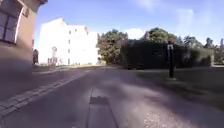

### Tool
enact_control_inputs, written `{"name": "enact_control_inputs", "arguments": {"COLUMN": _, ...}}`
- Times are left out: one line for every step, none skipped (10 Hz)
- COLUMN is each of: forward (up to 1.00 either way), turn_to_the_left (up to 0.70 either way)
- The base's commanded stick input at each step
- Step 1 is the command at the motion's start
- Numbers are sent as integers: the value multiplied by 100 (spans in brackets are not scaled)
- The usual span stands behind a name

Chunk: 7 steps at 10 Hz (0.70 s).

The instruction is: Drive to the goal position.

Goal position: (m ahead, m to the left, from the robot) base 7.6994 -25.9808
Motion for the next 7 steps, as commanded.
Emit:
{"name": "enact_control_inputs", "arguments": {"forward": 70, "turn_to_the_left": -14}}
{"name": "enact_control_inputs", "arguments": {"forward": 70, "turn_to_the_left": -14}}
{"name": "enact_control_inputs", "arguments": {"forward": 70, "turn_to_the_left": -14}}
{"name": "enact_control_inputs", "arguments": {"forward": 70, "turn_to_the_left": -14}}
{"name": "enact_control_inputs", "arguments": {"forward": 70, "turn_to_the_left": -12}}
{"name": "enact_control_inputs", "arguments": {"forward": 70, "turn_to_the_left": -9}}
{"name": "enact_control_inputs", "arguments": {"forward": 70, "turn_to_the_left": -3}}
